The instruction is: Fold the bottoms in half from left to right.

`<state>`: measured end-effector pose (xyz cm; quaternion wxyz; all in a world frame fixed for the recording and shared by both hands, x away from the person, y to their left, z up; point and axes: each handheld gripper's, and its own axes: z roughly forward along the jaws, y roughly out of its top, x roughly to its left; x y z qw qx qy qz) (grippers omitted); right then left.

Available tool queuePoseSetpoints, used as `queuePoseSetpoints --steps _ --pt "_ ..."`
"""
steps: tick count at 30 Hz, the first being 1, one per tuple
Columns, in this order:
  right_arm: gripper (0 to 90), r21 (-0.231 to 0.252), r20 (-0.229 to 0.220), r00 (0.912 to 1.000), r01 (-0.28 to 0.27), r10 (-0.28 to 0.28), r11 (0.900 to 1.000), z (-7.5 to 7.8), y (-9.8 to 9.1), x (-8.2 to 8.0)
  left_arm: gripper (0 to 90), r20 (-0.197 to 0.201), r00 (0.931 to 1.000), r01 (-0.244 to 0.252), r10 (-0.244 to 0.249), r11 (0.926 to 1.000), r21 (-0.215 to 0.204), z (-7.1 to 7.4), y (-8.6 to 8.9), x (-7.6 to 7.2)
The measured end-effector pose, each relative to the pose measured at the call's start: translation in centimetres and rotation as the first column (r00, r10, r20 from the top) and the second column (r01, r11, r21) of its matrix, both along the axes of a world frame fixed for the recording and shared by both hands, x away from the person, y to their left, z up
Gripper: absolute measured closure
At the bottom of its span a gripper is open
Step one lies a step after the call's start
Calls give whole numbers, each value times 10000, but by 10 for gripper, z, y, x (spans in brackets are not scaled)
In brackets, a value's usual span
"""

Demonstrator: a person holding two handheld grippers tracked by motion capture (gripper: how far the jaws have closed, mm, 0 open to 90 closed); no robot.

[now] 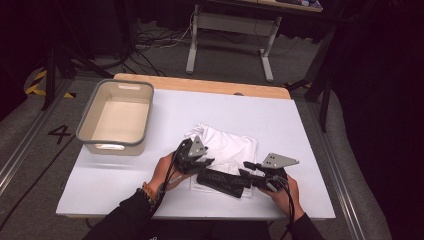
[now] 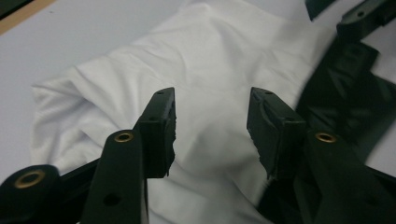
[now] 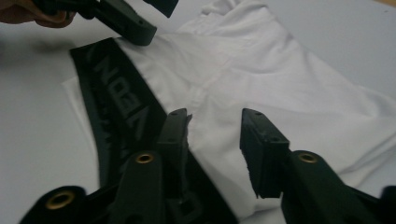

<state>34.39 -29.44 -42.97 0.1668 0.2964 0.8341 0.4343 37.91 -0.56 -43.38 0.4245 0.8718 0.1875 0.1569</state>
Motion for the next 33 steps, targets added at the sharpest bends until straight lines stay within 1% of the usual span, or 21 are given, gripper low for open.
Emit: queuePoseSetpoints --steps 2,3,4,5,7,8,9,10,13,14,15,16,18,19,21,24,26,27,28,31,33 --pt "505 -103 -54 10000 -8 7 9999 -3 4 -7 518 -333 9993 145 -139 9997 176 -5 2 -6" --pt "462 -133 -166 9998 -139 137 9998 -5 6 -9 503 -570 9984 70 -52 9995 322 -10 4 -7" --pt "392 -711 -317 9995 -86 64 9974 -12 11 -12 481 -837 9963 -165 176 9998 134 -15 8 -6" --pt "392 -711 -317 9995 -86 64 9974 -12 11 -12 479 -837 9963 -165 176 9998 134 -15 8 -6" --pt "379 -724 -631 9979 -210 164 9972 -17 13 -14 486 -1160 9931 -202 189 9997 -101 -16 13 -5" --pt "368 -1279 -422 9991 -123 70 9917 -19 15 -17 501 -1119 9937 -85 72 9999 -114 -16 14 -8" --pt "366 -1502 -346 9994 -84 32 9886 -20 16 -18 509 -1119 9937 -85 72 9999 -114 -16 14 -8" --pt "367 -1661 -310 9995 -57 5 9861 -21 16 -19 541 -1314 9912 102 -146 9994 -339 -18 15 -12" --pt "405 -1591 -293 9995 67 -115 9872 -22 13 -21 555 -1388 9901 155 -219 9988 -470 -19 16 -15" --pt "520 -1586 -271 9996 77 -122 9873 -21 10 -21 565 -1549 9874 218 -310 9979 -606 -18 17 -18" --pt "552 -1627 -281 9995 77 -124 9866 -20 9 -21 556 -1549 9874 218 -310 9979 -606 -18 17 -18" --pt "552 -1627 -281 9995 77 -124 9866 -20 9 -21 556 -1456 9890 188 -274 9980 -606 -18 17 -20" --pt "627 -1652 -274 9996 53 -100 9862 -19 7 -21 545 -1441 9890 226 -325 9973 -698 -16 17 -24" --pt "644 -1885 -87 9999 64 -82 9821 -18 7 -22 542 -1231 9917 287 -371 9972 -695 -15 17 -29" --pt "646 -1862 -18 10000 64 -69 9825 -16 6 -23 538 -1170 9925 258 -342 9970 -727 -15 17 -31" --pt "655 -1753 95 9997 228 -214 9842 -11 1 -23 534 -978 9939 415 -506 9949 -924 -12 19 -35" --pt "645 -1563 127 9991 422 -408 9868 -9 -2 -22 517 -937 9943 430 -501 9962 -760 -11 19 -37" --pt "624 -1633 263 9972 736 -702 9838 -8 -4 -22 514 -975 9934 540 -608 9960 -711 -12 19 -39" --pt "605 -1716 342 9957 908 -861 9810 -7 -6 -21 518 -877 9938 636 -687 9962 -603 -12 18 -40" --pt "587 -1036 215 9978 652 -633 9925 -3 -12 -23 511 -730 9937 831 -853 9960 -318 -12 16 -45" --pt "603 -967 114 9992 404 -394 9945 -3 -10 -26 501 -532 9945 884 -900 9956 -314 -10 14 -48"
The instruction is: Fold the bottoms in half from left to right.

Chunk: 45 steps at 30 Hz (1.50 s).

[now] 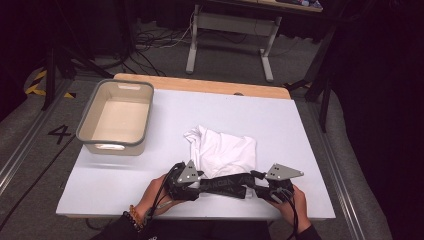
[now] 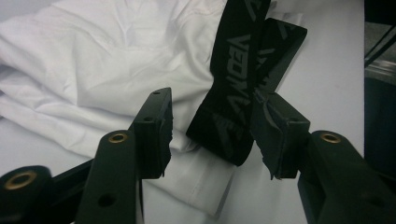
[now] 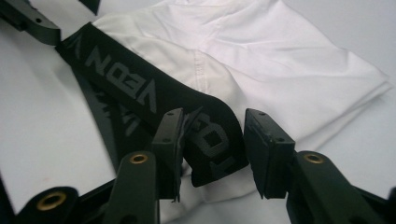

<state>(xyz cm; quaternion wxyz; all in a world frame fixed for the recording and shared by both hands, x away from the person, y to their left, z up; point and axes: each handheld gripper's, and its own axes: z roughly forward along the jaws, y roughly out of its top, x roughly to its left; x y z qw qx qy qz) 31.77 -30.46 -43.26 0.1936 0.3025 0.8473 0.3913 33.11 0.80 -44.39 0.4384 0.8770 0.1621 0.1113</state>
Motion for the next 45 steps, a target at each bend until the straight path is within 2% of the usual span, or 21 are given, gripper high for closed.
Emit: queuePoseSetpoints --steps 1,2,3,4,5,8,10,12,13,14,15,17,20,21,26,35,38,39,40,41,45 --pt "616 -89 -46 9999 -161 161 9998 -1 3 -2 498 9 9999 100 -100 9999 -57 1 -1 -1" --pt "622 -349 -223 9979 -612 604 9975 -5 10 -6 474 170 9997 195 -198 9997 135 1 -3 -2" --pt "615 -541 -273 9975 -667 653 9963 -7 13 -8 473 170 9997 195 -198 9997 135 1 -3 -2" --pt "594 -662 -336 9970 -725 704 9952 -10 15 -10 473 267 9996 102 -117 9984 554 -2 -5 -1" --pt "594 -662 -336 9970 -725 704 9952 -10 15 -10 475 267 9996 102 -117 9984 554 -2 -5 -1" --pt "392 -688 -339 9977 -616 594 9957 -14 20 -13 473 210 9998 -75 58 9967 802 -7 -4 4" --pt "311 -870 -417 9971 -668 634 9940 -19 25 -15 489 194 9997 -153 133 9942 1064 -10 -2 6" --pt "309 -1099 -415 9973 -645 603 9919 -22 28 -16 503 -7 9999 -102 103 9945 1047 -12 -1 9" --pt "379 -1096 -332 9976 -636 603 9919 -22 28 -16 558 -87 9999 -76 87 9926 1210 -12 0 10" --pt "379 -1096 -332 9976 -636 603 9919 -22 28 -16 576 -87 9999 -76 87 9926 1210 -12 0 10" --pt "449 -1152 -310 9978 -614 582 9914 -21 27 -16 576 -160 9999 -21 40 9931 1175 -12 1 10" --pt "566 -1343 -135 9980 -636 623 9889 -19 27 -17 650 -230 9997 75 -50 9939 1102 -10 2 10" --pt "660 -1482 -49 9971 -762 764 9860 -14 24 -18 694 -297 9994 188 -165 9967 784 -8 2 9" --pt "678 -1340 226 9971 -685 722 9886 -9 19 -19 703 -256 9994 239 -219 9966 790 -7 1 7" --pt "663 -1231 657 9976 -133 215 9923 1 7 -18 686 -9 9999 143 -143 9995 285 -2 -3 2" --pt "681 -1170 768 9965 422 -333 9922 2 -8 -13 568 -201 9998 6 -1 9996 271 -1 1 0" --pt "707 -1013 773 9961 498 -421 9936 4 -12 -13 590 -191 9998 8 -8 10000 10 2 11 -6" --pt "746 -688 705 9972 276 -227 9973 7 -16 -13 622 -225 9997 20 -23 9999 -134 3 13 -7" --pt "746 -688 705 9972 276 -227 9973 7 -16 -13 622 -218 9998 8 -12 9999 -171 4 15 -8" --pt "765 -498 779 9968 193 -154 9986 11 -20 -15 678 -234 9997 111 -119 9993 -365 8 21 -9" --pt "784 -142 847 9963 157 -145 9998 17 -25 -17 764 -120 9999 35 -42 9984 -573 13 26 -8"
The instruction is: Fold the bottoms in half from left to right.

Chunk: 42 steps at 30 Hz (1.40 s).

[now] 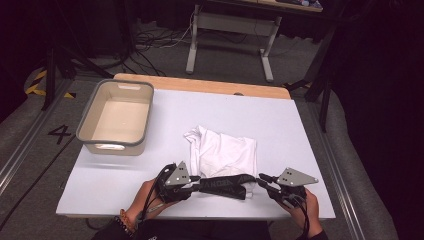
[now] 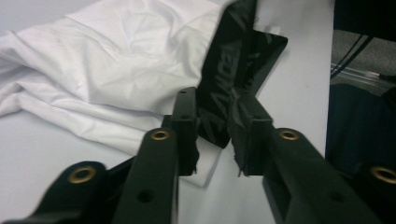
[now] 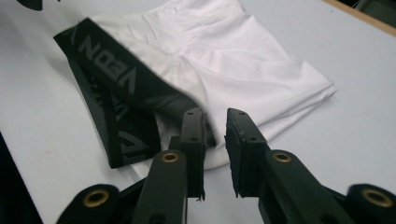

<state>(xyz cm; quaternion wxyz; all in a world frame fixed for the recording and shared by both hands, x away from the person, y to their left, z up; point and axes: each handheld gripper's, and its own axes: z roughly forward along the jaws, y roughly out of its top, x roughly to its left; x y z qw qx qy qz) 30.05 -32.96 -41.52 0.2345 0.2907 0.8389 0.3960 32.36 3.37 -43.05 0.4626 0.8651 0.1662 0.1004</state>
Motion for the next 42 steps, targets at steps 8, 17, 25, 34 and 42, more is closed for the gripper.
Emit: queuePoseSetpoints --steps 8,17,25,34,42 --pt "900 1401 155 9999 20 -42 9901 12 6 3 851 -123 9999 -53 50 9995 -308 -1 -12 15" --pt "900 1347 -485 9978 -391 460 9901 -11 34 24 853 -205 9994 292 -282 9983 509 -19 -35 18" --pt "808 505 -1229 9911 -458 517 9977 -36 50 33 855 73 9995 301 -312 9931 1130 -29 -38 16" --pt "803 -287 -1004 9928 -683 651 9973 -40 54 30 853 -113 9993 371 -362 9948 953 -31 -37 16" --pt "822 -412 -957 9937 -628 586 9972 -40 56 27 853 65 9995 310 -318 9947 977 -31 -38 15"
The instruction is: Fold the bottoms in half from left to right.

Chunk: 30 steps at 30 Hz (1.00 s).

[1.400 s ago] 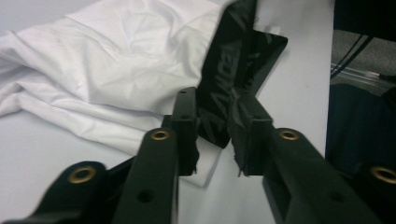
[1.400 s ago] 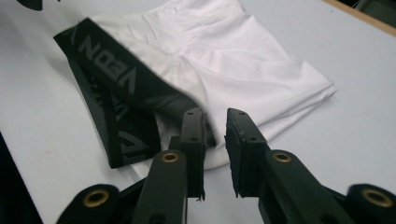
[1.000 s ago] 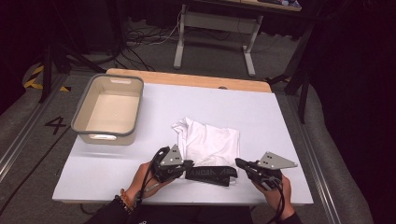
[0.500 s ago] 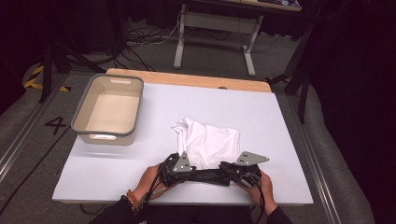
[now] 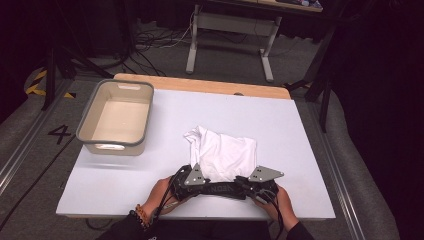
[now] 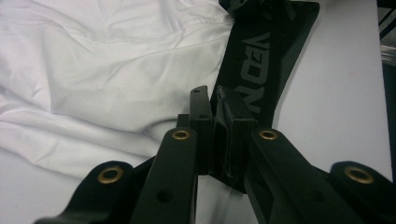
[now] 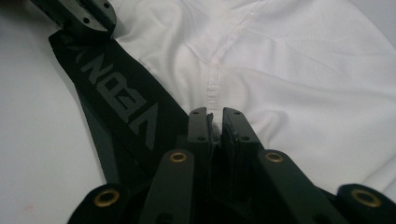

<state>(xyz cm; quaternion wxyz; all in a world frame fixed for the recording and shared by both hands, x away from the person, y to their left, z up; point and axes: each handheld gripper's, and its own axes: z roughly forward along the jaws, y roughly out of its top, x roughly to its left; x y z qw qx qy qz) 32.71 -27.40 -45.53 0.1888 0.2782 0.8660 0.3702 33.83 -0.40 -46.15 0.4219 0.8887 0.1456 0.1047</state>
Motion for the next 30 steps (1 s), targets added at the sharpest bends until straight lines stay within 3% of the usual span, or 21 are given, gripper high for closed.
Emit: queuePoseSetpoints --steps 2,5,7,10,12,13,14,16,17,18,19,21,24,26,28,30 --pt "827 -86 144 9999 11 -10 10000 0 1 -2 856 -1 10000 -17 17 10000 -42 0 0 0" --pt "832 -87 182 9998 -11 13 10000 0 1 -2 876 -584 9983 -88 54 9983 -583 3 4 3" --pt "837 42 99 9999 -25 24 10000 0 -1 -1 884 -502 9986 -192 153 9968 -777 8 3 5" --pt "841 88 64 10000 -53 52 9999 0 -2 -1 895 -51 9996 -288 284 9945 -1007 22 1 17" --pt "841 46 111 9999 -56 56 10000 0 -1 -1 895 321 9982 -462 501 9925 -1128 32 -4 31" --pt "841 25 118 9999 -53 53 10000 0 -1 -2 893 406 9971 -589 642 9908 -1217 39 -11 54" --pt "841 25 118 9999 -53 53 10000 0 -1 -2 891 406 9971 -589 642 9908 -1217 39 -11 54" --pt "841 -4 154 9999 -31 31 10000 -1 -1 -2 885 565 9932 -940 1014 9882 -1210 42 -17 76" --pt "840 -19 180 9998 -45 45 10000 -1 -1 -2 878 449 9887 -1378 1431 9849 -1045 41 -22 100" --pt "840 -19 180 9998 -45 45 10000 -1 -1 -2 860 449 9887 -1378 1431 9849 -1045 41 -22 100" --pt "841 -20 180 9998 -36 36 10000 -1 -1 -2 860 589 9839 -1633 1686 9829 -850 40 -24 110" --pt "841 -26 170 9998 -43 43 10000 -1 -1 -2 852 421 9760 -2103 2135 9751 -711 37 -26 131" --pt "840 45 156 9999 -62 62 10000 -1 -2 -1 837 1027 9558 -2762 2754 9611 -68 34 -31 153" --pt "839 45 153 9999 -67 67 10000 -1 -2 -1 838 1076 9580 -2721 2657 9610 500 28 -35 164" --pt "839 63 127 9999 -66 65 10000 -1 -2 -1 837 1271 9511 -2956 2814 9488 1111 23 -39 171" --pt "838 54 132 9999 -68 67 10000 -1 -2 0 847 1283 9388 -3351 3198 9340 1238 20 -35 176"
